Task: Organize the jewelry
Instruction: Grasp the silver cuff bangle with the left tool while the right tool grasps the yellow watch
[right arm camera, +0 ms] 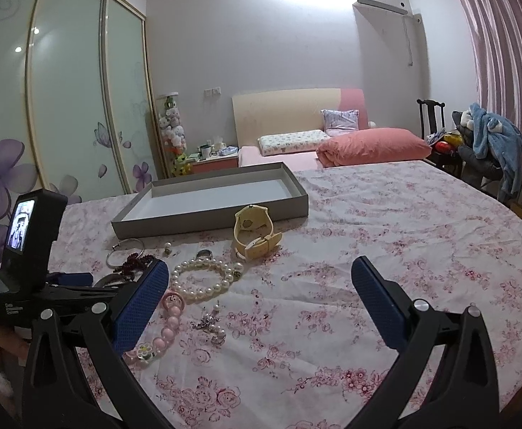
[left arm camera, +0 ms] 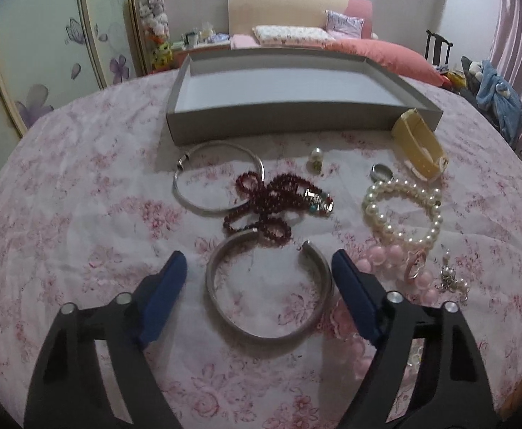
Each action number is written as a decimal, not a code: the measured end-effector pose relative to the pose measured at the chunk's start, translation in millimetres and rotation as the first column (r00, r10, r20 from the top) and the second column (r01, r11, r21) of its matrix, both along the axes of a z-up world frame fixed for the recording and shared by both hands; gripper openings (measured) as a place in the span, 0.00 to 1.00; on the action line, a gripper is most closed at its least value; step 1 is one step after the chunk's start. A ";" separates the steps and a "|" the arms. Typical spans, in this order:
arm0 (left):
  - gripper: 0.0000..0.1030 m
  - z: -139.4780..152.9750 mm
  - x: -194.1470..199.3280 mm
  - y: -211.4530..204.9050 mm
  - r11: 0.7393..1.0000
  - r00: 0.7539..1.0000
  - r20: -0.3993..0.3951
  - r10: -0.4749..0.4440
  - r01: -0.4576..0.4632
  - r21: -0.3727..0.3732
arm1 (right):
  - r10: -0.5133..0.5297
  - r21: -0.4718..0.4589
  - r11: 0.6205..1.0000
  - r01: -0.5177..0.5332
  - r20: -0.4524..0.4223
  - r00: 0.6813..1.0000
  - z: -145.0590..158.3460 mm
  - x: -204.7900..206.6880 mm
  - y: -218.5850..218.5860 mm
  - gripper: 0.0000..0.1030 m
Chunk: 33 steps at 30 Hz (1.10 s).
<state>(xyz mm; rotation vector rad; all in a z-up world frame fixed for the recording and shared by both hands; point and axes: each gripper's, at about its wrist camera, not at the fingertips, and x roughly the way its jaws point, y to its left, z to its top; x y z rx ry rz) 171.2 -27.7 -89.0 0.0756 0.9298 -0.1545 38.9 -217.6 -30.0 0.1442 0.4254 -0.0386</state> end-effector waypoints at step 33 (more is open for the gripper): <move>0.65 2.6 3.1 53.9 0.997 0.997 0.014 0.081 -0.081 0.014 | 0.053 -0.050 0.995 -0.084 -0.446 0.893 -35.9 187.6 4.7 0.90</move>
